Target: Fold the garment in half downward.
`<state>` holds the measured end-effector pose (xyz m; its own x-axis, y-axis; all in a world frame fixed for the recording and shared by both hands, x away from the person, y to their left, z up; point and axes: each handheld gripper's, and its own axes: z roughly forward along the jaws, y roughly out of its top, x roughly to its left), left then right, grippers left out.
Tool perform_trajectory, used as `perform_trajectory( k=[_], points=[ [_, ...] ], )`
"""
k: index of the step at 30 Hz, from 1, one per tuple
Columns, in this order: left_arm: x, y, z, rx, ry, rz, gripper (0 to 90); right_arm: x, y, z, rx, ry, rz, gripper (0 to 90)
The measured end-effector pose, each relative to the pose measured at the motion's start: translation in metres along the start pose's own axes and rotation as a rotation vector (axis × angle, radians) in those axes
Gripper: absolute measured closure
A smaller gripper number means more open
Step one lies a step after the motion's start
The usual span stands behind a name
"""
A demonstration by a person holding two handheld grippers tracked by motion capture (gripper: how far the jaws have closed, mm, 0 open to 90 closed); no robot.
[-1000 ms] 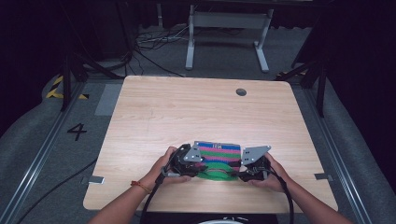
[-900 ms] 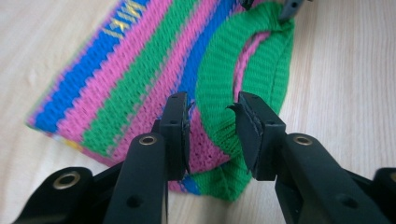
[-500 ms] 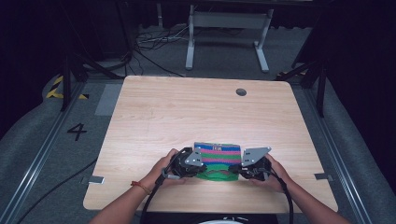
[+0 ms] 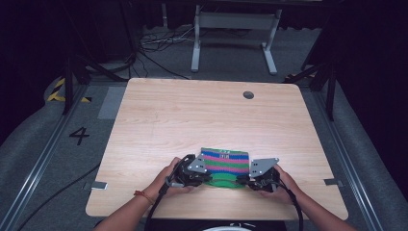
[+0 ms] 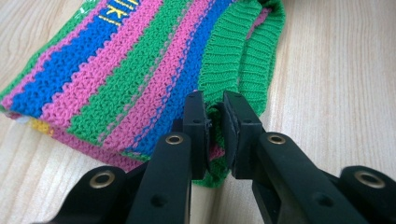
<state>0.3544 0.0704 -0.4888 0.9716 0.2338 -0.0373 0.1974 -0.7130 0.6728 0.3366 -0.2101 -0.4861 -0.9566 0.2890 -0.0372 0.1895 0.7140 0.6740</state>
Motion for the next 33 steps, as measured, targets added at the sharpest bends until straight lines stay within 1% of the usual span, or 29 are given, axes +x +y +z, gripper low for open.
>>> perform_trajectory(
  k=[1, 3, 4, 5, 7, 8, 9, 10, 12, 13, 14, 15, 16, 17, 18, 19, 20, 21, 22, 24, 25, 27, 28, 29, 30, 31, 32, 33],
  points=[
    [0.0, 0.001, 0.0, 0.004, 0.006, 0.008, 80.0, 0.0, 0.0, 0.0, 0.004, -0.01, -0.007, 85.0],
    [0.0, 0.004, 0.0, 0.019, 0.016, 0.005, 78.0, -0.001, 0.001, 0.0, 0.005, -0.019, -0.009, 84.5],
    [0.0, 0.005, -0.001, 0.024, 0.022, 0.017, 76.3, -0.001, 0.001, 0.0, 0.005, -0.019, -0.008, 83.9],
    [0.0, 0.006, -0.002, 0.028, 0.028, 0.02, 73.4, -0.002, 0.002, -0.001, 0.002, -0.014, -0.003, 82.7],
    [-0.001, 0.007, -0.007, 0.026, 0.028, 0.027, 69.5, -0.003, 0.002, -0.004, -0.012, -0.014, -0.001, 79.5],
    [-0.001, 0.008, -0.009, 0.024, 0.041, 0.034, 68.0, -0.003, 0.002, -0.006, -0.024, -0.013, 0.006, 78.4],
    [0.0, 0.008, -0.012, 0.027, 0.052, 0.04, 66.6, -0.003, 0.002, -0.009, -0.028, -0.022, 0.003, 76.8],
    [0.0, 0.008, -0.014, 0.019, 0.056, 0.042, 65.1, -0.004, 0.002, -0.011, -0.033, -0.035, 0.002, 75.2],
    [0.002, 0.009, -0.021, 0.009, 0.074, 0.033, 58.3, -0.005, 0.002, -0.017, -0.047, -0.05, 0.01, 72.3],
    [0.002, 0.009, -0.021, 0.009, 0.074, 0.033, 54.7, -0.005, 0.002, -0.017, -0.047, -0.05, 0.01, 72.3],
    [0.003, 0.008, -0.025, 0.017, 0.094, 0.026, 54.7, -0.005, 0.003, -0.019, -0.049, -0.057, 0.014, 70.7],
    [0.003, 0.008, -0.027, 0.02, 0.099, 0.019, 50.5, -0.006, 0.003, -0.025, -0.06, -0.077, 0.014, 66.6],
    [0.004, 0.006, -0.033, 0.031, 0.114, 0.024, 49.0, -0.007, 0.003, -0.027, -0.065, -0.085, 0.015, 65.6],
    [0.004, 0.005, -0.036, 0.031, 0.115, 0.015, 46.0, -0.007, 0.004, -0.03, -0.064, -0.09, 0.014, 63.1],
    [0.005, 0.003, -0.04, 0.025, 0.112, 0.005, 41.0, -0.007, 0.004, -0.032, -0.064, -0.099, 0.012, 58.4],
    [0.005, 0.003, -0.04, 0.025, 0.112, 0.005, 37.8, -0.007, 0.004, -0.032, -0.064, -0.099, 0.012, 58.4],
    [0.005, -0.001, -0.048, 0.022, 0.132, -0.01, 36.5, -0.008, 0.003, -0.038, -0.056, -0.117, 0.023, 49.3],
    [0.005, -0.001, -0.048, 0.022, 0.132, -0.01, 34.5, -0.008, 0.003, -0.038, -0.056, -0.117, 0.023, 49.3],
    [0.006, -0.003, -0.052, 0.024, 0.147, -0.015, 34.5, -0.009, 0.002, -0.04, -0.053, -0.123, 0.027, 47.3],
    [0.007, -0.008, -0.058, 0.036, 0.178, -0.027, 31.3, -0.01, -0.002, -0.045, -0.054, -0.134, 0.041, 39.4],
    [0.007, -0.011, -0.06, 0.033, 0.182, -0.037, 29.4, -0.011, -0.005, -0.047, -0.045, -0.141, 0.049, 37.3],
    [0.008, -0.017, -0.066, 0.043, 0.22, -0.042, 28.0, -0.011, -0.01, -0.051, -0.038, -0.161, 0.06, 31.7],
    [0.007, -0.019, -0.068, 0.053, 0.229, -0.04, 26.3, -0.011, -0.012, -0.053, -0.036, -0.185, 0.067, 29.7],
    [0.007, -0.022, -0.069, 0.065, 0.242, -0.037, 26.0, -0.011, -0.014, -0.055, -0.03, -0.199, 0.065, 29.0],
    [0.006, -0.024, -0.07, 0.07, 0.255, -0.033, 25.8, -0.011, -0.017, -0.057, -0.028, -0.207, 0.065, 28.3],
    [0.006, -0.024, -0.07, 0.07, 0.255, -0.033, 25.3, -0.011, -0.017, -0.057, -0.028, -0.207, 0.065, 28.3],
    [0.002, -0.027, -0.073, 0.095, 0.291, -0.024, 24.9, -0.012, -0.022, -0.061, -0.04, -0.223, 0.094, 24.7],
    [0.0, -0.028, -0.074, 0.101, 0.304, -0.017, 24.5, -0.013, -0.025, -0.064, -0.04, -0.228, 0.102, 24.6]
  ],
)
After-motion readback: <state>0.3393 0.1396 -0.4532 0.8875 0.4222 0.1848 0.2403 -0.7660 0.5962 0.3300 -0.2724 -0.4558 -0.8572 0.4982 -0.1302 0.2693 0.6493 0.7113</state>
